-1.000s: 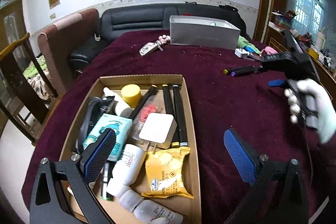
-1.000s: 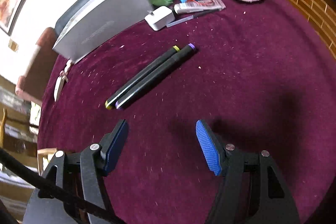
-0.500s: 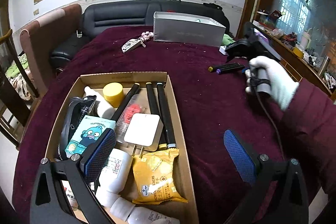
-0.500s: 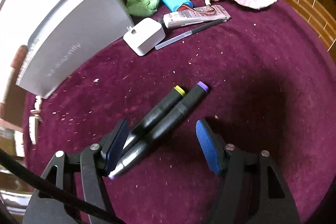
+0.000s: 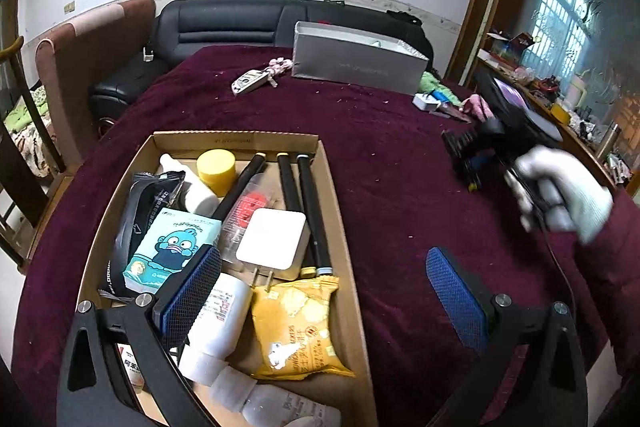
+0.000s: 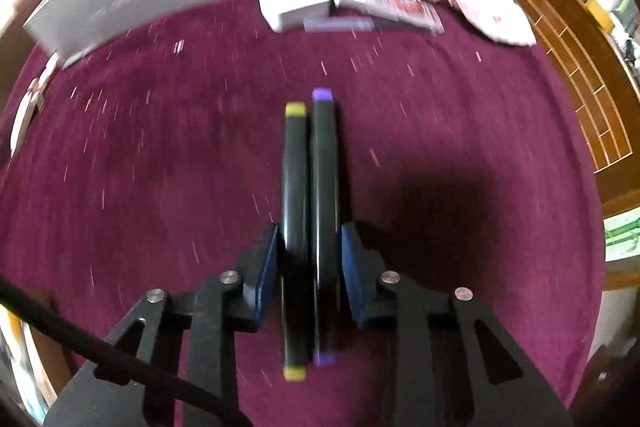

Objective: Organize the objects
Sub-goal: 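Grasp the black markers with the right gripper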

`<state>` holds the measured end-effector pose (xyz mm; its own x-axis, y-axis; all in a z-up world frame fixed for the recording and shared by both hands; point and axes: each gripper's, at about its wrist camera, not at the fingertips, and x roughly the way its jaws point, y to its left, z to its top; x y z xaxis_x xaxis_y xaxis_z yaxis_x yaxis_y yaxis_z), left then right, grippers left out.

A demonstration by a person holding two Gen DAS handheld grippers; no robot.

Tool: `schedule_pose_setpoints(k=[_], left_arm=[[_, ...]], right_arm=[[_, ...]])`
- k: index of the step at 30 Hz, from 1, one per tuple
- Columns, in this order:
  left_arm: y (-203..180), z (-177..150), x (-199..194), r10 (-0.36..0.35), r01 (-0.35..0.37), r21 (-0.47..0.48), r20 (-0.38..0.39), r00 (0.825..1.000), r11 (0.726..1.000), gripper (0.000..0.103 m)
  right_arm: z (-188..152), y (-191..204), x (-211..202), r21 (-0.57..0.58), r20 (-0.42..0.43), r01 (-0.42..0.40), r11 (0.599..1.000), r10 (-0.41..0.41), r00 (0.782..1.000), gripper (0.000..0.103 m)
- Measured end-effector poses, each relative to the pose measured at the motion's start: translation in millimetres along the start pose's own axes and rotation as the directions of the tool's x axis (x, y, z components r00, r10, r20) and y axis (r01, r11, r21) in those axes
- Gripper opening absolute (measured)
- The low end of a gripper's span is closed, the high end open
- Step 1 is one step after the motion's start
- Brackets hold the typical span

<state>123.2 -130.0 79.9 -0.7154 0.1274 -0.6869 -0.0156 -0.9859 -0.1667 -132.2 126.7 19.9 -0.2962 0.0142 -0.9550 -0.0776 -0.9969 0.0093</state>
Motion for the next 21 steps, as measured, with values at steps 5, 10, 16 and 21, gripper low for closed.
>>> schedule_pose_setpoints(k=[5, 10, 16, 21], left_arm=[[-17.3, -2.3, -9.0, -0.037, 0.037, 0.034, 0.006, 0.999, 0.999, 0.101], [-47.4, -7.3, -9.6, -0.062, 0.063, 0.082, -0.016, 0.998, 0.995, 0.101], [-78.2, -18.0, 8.0, -0.049, 0.06, 0.122, -0.086, 0.995, 0.991, 0.101], [-93.4, -30.3, 36.4, -0.022, 0.048, 0.144, -0.172, 0.985, 0.988, 0.101]], right_arm=[[-75.7, -21.4, -25.1, -0.105, -0.085, -0.166, 0.981, 0.157, 0.984, 0.028], [-102.1, -63.6, -59.8, -0.039, 0.028, -0.302, 0.953, 0.303, 0.953, 0.029], [-82.0, -77.0, -56.1, 0.048, 0.137, -0.261, 0.964, 0.252, 0.958, 0.03], [-57.7, -50.4, -26.0, 0.068, 0.101, -0.259, 0.963, 0.252, 0.963, 0.03]])
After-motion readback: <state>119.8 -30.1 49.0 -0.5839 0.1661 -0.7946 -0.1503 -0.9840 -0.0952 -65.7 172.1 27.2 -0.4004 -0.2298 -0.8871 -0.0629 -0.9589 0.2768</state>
